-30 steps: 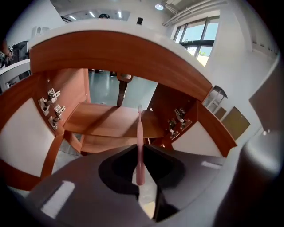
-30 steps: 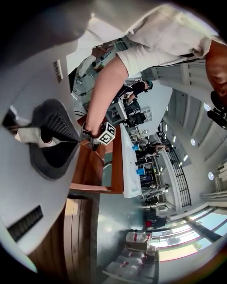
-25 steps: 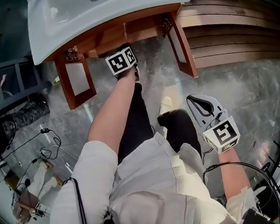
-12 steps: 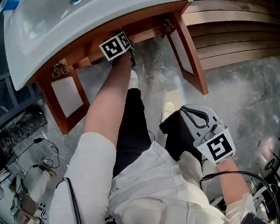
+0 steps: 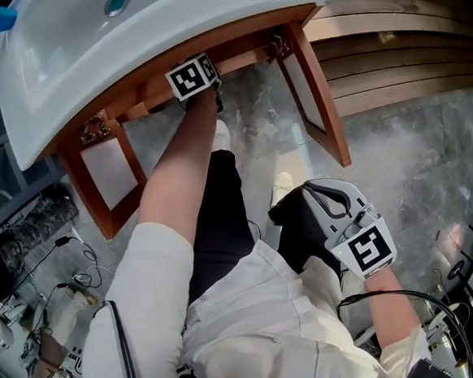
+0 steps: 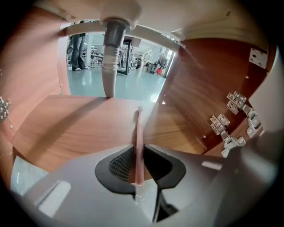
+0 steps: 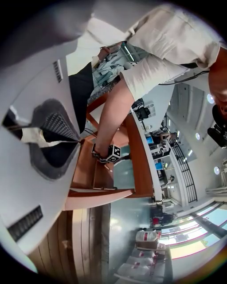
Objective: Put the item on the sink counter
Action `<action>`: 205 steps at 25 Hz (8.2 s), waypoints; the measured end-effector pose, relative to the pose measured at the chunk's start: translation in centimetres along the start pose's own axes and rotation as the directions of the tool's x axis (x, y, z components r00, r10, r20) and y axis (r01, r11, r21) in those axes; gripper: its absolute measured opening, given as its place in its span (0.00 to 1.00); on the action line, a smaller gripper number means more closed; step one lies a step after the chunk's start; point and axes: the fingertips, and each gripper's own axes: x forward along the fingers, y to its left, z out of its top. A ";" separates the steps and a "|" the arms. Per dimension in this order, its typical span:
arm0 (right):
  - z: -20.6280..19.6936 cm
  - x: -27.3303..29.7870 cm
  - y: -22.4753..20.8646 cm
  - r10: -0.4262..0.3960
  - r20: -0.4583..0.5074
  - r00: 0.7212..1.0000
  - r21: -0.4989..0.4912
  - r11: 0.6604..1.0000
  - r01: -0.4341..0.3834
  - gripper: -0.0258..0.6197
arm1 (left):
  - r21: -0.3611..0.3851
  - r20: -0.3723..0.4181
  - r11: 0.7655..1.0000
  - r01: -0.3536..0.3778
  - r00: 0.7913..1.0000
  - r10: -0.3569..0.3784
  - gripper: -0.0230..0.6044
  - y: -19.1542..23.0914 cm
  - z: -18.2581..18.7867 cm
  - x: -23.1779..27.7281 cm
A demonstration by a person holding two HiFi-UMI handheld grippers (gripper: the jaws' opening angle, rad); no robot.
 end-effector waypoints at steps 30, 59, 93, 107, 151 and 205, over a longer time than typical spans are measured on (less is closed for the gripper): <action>11.0 -13.7 9.4 0.032 0.109 0.993 -0.102 0.995 -0.021 0.05 | 0.163 -0.056 0.957 0.238 0.971 -0.232 0.05 -8.9 -2.1 -34.2; 22.5 -18.8 8.9 -0.027 0.155 0.988 -0.209 0.976 0.060 0.05 | 0.307 0.305 0.941 0.142 0.922 -0.239 0.12 -2.4 19.0 -53.2; 32.4 -5.2 1.1 -0.167 0.086 0.982 0.088 0.983 0.160 0.05 | 0.782 -0.092 0.622 0.035 0.994 0.060 0.24 18.1 42.0 -24.7; 30.2 -6.0 1.9 -0.163 0.070 0.984 0.093 0.983 0.157 0.05 | 0.786 -0.070 0.617 -0.023 0.990 0.126 0.08 18.6 41.1 -24.6; 10.8 -19.6 8.8 0.023 0.050 0.998 -0.013 1.000 -0.023 0.05 | 0.788 -0.243 0.571 0.229 0.969 -0.053 0.08 -6.2 1.4 -38.7; 3.7 -2.5 3.9 0.016 -0.016 1.000 0.119 0.993 -0.014 0.05 | 0.899 -0.152 0.420 0.120 0.988 0.042 0.19 1.8 0.3 -10.7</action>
